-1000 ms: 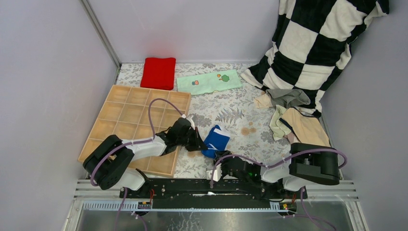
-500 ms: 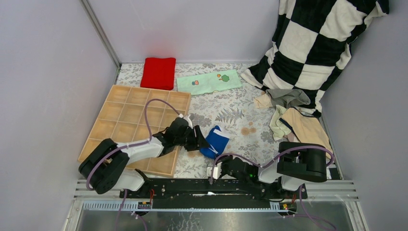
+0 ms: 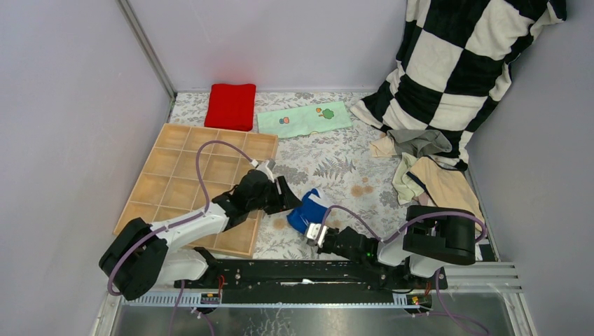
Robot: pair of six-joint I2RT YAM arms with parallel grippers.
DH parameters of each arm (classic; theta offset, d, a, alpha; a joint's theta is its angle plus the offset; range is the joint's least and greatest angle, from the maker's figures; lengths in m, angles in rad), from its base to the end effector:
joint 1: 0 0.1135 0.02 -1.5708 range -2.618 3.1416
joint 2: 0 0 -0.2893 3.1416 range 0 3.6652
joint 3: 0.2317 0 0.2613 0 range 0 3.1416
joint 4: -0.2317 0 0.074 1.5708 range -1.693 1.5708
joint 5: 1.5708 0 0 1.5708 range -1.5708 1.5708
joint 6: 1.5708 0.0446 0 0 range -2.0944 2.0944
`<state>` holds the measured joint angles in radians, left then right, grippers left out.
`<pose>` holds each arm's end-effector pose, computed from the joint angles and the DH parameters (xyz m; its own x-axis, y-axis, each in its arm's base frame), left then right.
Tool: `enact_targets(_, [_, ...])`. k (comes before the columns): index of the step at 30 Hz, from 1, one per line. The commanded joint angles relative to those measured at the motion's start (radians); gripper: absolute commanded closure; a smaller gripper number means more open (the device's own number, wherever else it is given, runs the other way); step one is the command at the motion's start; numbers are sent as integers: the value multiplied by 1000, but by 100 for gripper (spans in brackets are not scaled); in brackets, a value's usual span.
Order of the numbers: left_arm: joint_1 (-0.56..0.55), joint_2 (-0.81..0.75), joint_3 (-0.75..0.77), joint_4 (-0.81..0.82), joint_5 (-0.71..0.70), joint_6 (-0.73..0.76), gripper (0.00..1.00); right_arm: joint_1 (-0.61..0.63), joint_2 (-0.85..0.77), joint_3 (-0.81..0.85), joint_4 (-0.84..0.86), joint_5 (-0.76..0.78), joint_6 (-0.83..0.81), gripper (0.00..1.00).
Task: Roll the underwear
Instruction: Roll the underwear to the center of the board.
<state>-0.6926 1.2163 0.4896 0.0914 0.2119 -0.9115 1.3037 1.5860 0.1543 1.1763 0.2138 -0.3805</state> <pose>0.1819 -0.1631 0.1909 -0.8762 -0.2771 -0.3944 0.1012 0.6942 -0.7127 0.0706 0.2221 0.1295 0.2680 -0.3956 -0.8785 -0.8496 0.3328 -0.4091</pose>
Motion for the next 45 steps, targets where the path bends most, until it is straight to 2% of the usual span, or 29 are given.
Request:
enact_targets(1, [7, -25, -16, -41, -42, 39, 35, -20, 19, -26, 93, -32, 254, 98])
enact_targets(10, [7, -36, -19, -54, -39, 61, 36, -135, 26, -69, 159, -90, 610, 99])
enact_targets(17, [8, 20, -28, -12, 2, 77, 38, -207, 29, -65, 123, -118, 849, 100])
enact_targets(33, [-1, 104, -37, 106, 69, 81, 39, -280, -21, 20, -283, -92, 1149, 100])
enact_targets(38, [-3, 113, -34, 117, 67, 87, 39, -284, -82, 48, -459, -49, 1234, 100])
enact_targets(45, [-5, 140, -27, 137, 70, 85, 39, -287, -116, 67, -604, -4, 1357, 100])
